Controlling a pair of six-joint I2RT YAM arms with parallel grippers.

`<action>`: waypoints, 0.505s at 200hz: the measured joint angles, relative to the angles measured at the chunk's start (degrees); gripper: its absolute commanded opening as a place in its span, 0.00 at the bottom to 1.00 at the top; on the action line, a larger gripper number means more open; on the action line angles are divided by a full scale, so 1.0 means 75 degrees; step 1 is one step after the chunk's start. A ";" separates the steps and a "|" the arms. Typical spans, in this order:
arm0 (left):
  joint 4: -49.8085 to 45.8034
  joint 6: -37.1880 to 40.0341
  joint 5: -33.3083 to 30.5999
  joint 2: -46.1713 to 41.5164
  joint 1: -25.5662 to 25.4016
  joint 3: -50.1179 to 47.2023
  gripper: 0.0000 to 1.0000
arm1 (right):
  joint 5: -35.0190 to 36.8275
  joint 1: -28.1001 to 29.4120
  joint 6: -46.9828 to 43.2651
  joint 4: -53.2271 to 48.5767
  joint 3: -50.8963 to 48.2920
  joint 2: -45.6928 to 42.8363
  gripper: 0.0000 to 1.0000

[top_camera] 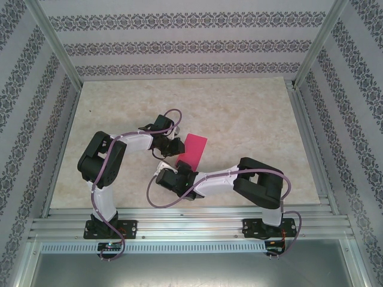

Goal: Fold a paper plane with a square sheet of paper (fold left side to right side)
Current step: Third fold the triangle at the center of the table.

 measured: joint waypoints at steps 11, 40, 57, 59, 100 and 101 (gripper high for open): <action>0.0000 0.0003 0.0003 0.0000 0.0000 0.0003 0.18 | 0.0090 -0.0035 -0.0050 -0.0012 0.0000 0.0000 0.36; -0.0003 0.0032 0.0000 0.0000 0.0000 0.0000 0.19 | 0.0146 -0.0154 0.0026 -0.0009 -0.0070 -0.0044 0.12; -0.0009 0.0058 -0.0003 -0.0012 0.0000 0.0000 0.22 | 0.0131 -0.0210 0.0000 -0.0009 -0.0201 -0.0157 0.00; -0.0012 0.0058 -0.0006 -0.0015 0.0000 0.0003 0.22 | 0.0128 -0.0221 -0.0015 -0.0015 -0.0213 -0.0178 0.00; -0.0195 0.0175 -0.0026 -0.0201 0.0009 0.0003 0.32 | -0.0306 -0.0373 0.0017 0.0020 -0.0539 -0.0641 0.00; -0.0201 0.0175 -0.0026 -0.0207 0.0009 0.0003 0.32 | -0.0321 -0.0376 0.0017 0.0026 -0.0548 -0.0650 0.00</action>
